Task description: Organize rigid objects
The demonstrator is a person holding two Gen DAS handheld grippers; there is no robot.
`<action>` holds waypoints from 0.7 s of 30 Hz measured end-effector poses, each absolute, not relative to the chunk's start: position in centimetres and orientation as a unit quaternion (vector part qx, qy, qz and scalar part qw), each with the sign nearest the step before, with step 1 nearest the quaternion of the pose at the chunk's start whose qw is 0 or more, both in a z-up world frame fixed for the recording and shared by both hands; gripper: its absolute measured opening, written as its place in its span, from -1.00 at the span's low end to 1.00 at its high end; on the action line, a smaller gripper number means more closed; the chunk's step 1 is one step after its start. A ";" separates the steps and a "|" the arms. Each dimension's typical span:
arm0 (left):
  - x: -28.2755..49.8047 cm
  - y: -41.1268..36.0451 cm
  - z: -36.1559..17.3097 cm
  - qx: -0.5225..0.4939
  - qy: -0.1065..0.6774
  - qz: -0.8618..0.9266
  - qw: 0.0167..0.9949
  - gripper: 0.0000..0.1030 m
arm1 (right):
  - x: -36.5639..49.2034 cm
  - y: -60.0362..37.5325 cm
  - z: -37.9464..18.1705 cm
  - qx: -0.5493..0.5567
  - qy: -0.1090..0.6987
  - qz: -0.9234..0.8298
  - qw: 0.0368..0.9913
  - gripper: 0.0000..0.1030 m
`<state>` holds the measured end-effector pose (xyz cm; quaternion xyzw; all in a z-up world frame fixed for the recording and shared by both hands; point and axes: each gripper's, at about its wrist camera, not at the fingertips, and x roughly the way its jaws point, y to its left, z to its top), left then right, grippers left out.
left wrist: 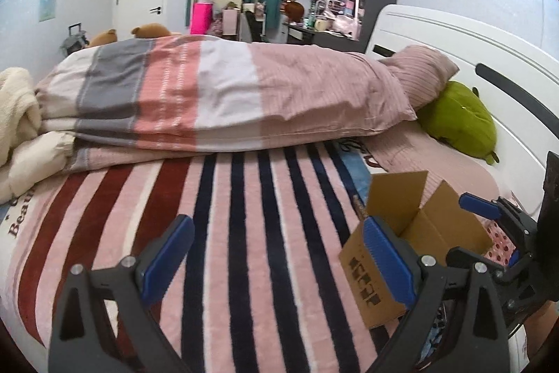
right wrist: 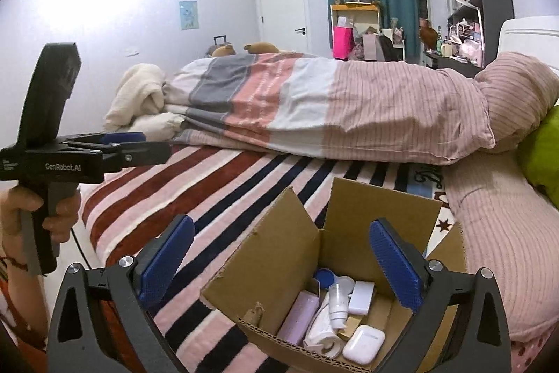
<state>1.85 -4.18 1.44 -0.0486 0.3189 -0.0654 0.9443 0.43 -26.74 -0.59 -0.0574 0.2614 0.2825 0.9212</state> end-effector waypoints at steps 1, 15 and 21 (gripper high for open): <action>1.8 -3.9 1.4 -0.049 0.319 -0.063 0.945 0.87 | 0.4 -26.7 -0.6 -0.057 0.261 0.282 0.921 0.95; 1.1 -3.4 1.3 -0.042 0.318 -0.047 0.946 0.87 | 0.5 -26.9 -0.5 -0.047 0.264 0.276 0.923 0.95; 1.0 -3.4 1.3 -0.040 0.319 -0.044 0.946 0.87 | 0.2 -26.9 -0.6 -0.044 0.266 0.273 0.924 0.95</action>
